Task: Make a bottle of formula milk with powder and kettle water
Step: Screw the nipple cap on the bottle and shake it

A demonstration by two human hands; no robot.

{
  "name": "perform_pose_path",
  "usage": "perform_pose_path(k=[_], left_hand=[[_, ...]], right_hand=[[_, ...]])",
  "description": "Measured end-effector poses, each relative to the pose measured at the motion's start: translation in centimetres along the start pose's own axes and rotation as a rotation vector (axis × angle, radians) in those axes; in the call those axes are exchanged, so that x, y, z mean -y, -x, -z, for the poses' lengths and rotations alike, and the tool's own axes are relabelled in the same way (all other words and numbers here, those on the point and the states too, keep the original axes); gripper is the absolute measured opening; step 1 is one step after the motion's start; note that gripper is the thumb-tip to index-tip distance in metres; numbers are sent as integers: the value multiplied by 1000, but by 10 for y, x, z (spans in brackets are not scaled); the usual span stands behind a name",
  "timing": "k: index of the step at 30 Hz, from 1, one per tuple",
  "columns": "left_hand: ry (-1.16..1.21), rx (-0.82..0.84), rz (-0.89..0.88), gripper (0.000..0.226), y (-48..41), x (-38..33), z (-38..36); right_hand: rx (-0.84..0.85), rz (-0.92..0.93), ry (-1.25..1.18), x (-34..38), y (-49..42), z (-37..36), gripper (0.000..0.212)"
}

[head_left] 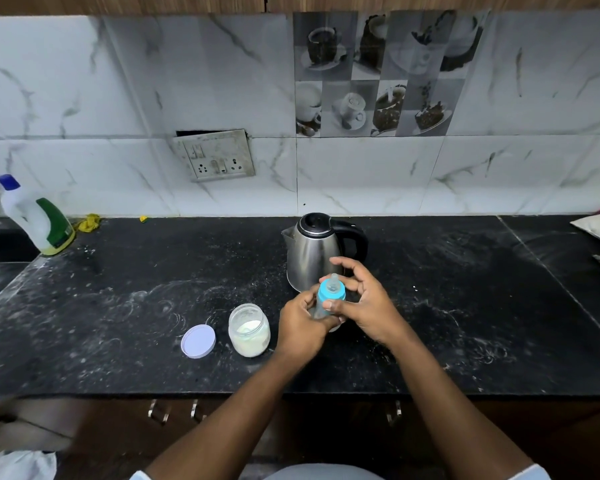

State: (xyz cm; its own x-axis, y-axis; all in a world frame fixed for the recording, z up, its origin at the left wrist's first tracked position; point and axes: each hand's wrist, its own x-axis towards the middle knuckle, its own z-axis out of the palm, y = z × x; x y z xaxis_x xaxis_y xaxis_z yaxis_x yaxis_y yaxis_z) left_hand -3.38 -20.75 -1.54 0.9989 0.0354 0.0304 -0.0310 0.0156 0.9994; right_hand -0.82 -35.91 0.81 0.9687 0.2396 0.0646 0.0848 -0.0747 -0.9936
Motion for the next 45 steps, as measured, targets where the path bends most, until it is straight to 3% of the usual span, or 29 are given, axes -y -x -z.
perform_pose_path(k=[3, 7, 15, 24, 29, 31, 33, 34, 36, 38, 40, 42, 45], left_hand=[[-21, -56, -42, 64, 3, 3, -4], [5, 34, -39, 62, -3, 2, 1], [22, 220, 42, 56, -7, -1, 14], [-80, -49, -27, 62, 8, 13, -8], [-90, -73, -30, 61, 6, 26, -10], [-61, -98, 28, 60, 3, 31, -6], [-47, -120, 58, 57, 0, 36, -1], [-33, -124, 62, 56, -2, 38, 0], [-10, -128, 69, 54, -4, 39, 2], [20, -132, 86, 53, -6, 39, 2], [38, -130, 97, 53, -8, 36, 1], [37, -122, 95, 54, -10, 36, 0], [29, -105, 99, 56, -12, 37, 1]], right_hand=[[-50, 38, 27, 0, 1, -9, 76], [-78, 29, 23, -1, 1, -5, 65], [147, -36, 3, 3, 6, 19, 69], [-1, 30, -10, -14, 10, 1, 70], [91, -42, -62, -27, 8, 25, 67], [-78, -119, -86, -38, 0, 47, 72], [-336, -271, 286, -55, -8, 69, 83], [-357, -344, 527, -65, -11, 78, 84], [-220, -400, 834, -87, -15, 88, 89], [-87, -448, 937, -100, -17, 86, 92], [-64, -460, 1012, -111, -19, 83, 78], [-128, -402, 969, -118, -18, 81, 61], [-254, -290, 515, -109, -15, 77, 52]])
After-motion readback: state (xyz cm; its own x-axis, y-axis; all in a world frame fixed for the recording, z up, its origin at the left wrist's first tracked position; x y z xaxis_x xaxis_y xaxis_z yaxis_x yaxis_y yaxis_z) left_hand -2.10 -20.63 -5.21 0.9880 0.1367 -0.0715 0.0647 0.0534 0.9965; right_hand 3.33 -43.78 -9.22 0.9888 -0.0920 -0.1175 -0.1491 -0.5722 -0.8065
